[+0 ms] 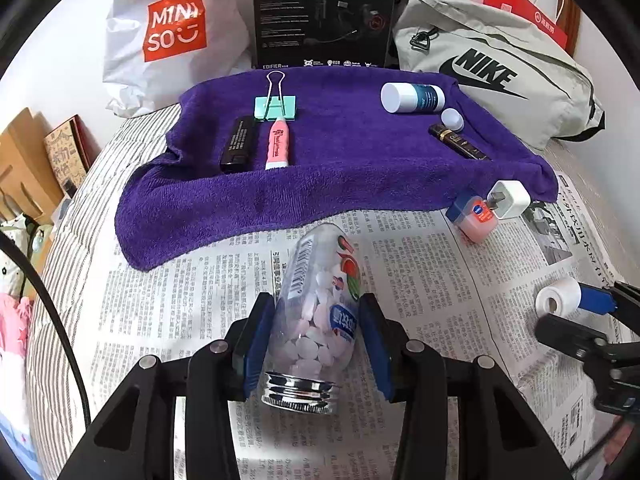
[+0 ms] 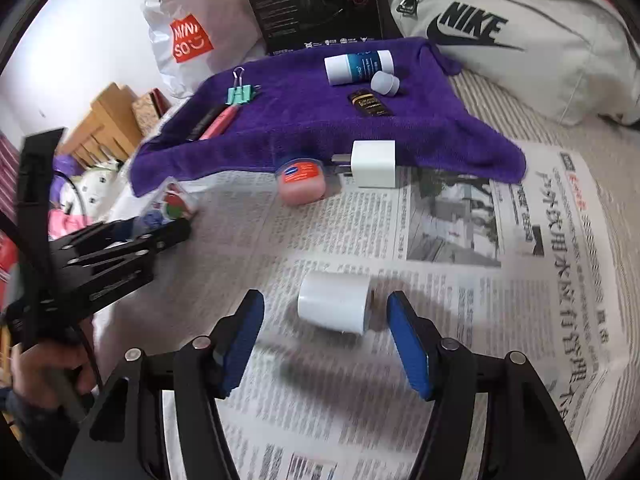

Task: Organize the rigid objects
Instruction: 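Grasp the clear pill bottle with the left tool while the right tool grasps the white tape roll, then carry the pill bottle with the left tool while the right tool carries the tape roll onto the towel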

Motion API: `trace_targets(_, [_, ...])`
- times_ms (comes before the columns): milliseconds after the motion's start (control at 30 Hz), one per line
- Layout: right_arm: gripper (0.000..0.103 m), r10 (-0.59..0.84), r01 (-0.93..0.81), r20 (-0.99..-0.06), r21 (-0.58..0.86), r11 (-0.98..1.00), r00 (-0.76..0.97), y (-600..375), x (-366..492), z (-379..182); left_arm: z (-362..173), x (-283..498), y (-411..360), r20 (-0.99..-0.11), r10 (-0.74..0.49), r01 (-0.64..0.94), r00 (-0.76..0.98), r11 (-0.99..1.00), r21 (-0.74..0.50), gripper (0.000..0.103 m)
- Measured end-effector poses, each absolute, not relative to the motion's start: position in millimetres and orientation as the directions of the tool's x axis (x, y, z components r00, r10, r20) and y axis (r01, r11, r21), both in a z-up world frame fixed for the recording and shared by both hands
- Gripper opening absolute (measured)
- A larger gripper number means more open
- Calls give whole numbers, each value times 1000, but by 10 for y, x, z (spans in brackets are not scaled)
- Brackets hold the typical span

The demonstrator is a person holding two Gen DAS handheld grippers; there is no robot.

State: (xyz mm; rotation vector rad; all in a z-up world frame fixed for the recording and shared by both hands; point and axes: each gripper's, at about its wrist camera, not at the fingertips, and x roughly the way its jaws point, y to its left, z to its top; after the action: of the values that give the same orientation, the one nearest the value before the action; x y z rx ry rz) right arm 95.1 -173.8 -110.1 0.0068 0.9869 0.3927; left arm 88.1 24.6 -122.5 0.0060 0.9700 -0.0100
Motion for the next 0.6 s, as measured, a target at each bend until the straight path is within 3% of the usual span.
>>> trace_targets(133, [35,304,-321,-799,147,936,518,-1723,981,-1130,-1214,832,265,-825,-20,24,564,1000,-8,42])
trace_targets(600, [34,267,-336,-809,91,937,524,-1752,1005,-1128,-1198,711,380,-819,-104,76,565,994,-74,39])
